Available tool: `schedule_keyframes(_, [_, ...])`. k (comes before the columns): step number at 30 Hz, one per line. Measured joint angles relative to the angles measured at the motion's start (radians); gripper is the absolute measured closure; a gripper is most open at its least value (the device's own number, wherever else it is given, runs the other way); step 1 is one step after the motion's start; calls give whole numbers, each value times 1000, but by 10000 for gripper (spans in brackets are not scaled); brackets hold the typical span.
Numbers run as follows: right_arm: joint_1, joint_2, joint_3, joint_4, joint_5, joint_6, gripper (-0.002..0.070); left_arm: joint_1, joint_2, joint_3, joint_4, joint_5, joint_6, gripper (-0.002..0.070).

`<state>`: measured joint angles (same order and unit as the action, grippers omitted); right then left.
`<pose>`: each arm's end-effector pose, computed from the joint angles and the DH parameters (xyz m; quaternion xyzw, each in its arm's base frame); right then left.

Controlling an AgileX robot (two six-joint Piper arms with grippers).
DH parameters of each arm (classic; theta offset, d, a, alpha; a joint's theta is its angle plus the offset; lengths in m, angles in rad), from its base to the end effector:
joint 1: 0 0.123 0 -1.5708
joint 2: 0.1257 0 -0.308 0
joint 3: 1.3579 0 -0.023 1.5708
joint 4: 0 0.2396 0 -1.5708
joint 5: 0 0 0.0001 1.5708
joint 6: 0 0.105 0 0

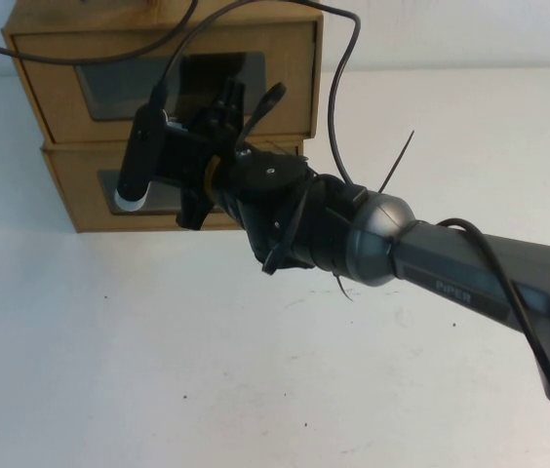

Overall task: Open the shoe box
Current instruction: 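Pull the top drawer of the cardboard box fully open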

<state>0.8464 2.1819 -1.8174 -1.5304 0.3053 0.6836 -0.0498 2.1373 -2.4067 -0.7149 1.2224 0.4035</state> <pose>0.3813 0.3832 0.2790 -0.5329 0.5936 -0.1214 0.5907 0.4688 -0.0882 0.4079 0.1990 0.8564 -0.2875 0.3799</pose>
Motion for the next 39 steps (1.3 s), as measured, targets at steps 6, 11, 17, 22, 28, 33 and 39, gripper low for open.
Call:
schedule_keyframes(6, [21,0,-2,24,25,0,415,0,0,0,0,0,13,680])
schedule_keyframes(11, [21,0,-2,47,41,0,416,0,0,0,0,0,15,680])
schedule_keyframes(17, [21,2,-2,49,39,-35,416,0,0,0,0,0,15,680])
schedule_keyframes(22, [13,14,-5,26,21,-76,426,0,0,0,2,0,18,680])
schedule_keyframes(28, [9,17,-9,7,17,-75,431,0,0,0,3,0,20,680])
schedule_keyframes(33, [9,21,-15,1,16,-77,435,0,0,0,3,0,21,680])
schedule_keyframes(39, [0,23,-15,-6,2,-77,512,0,0,0,6,-2,23,680])
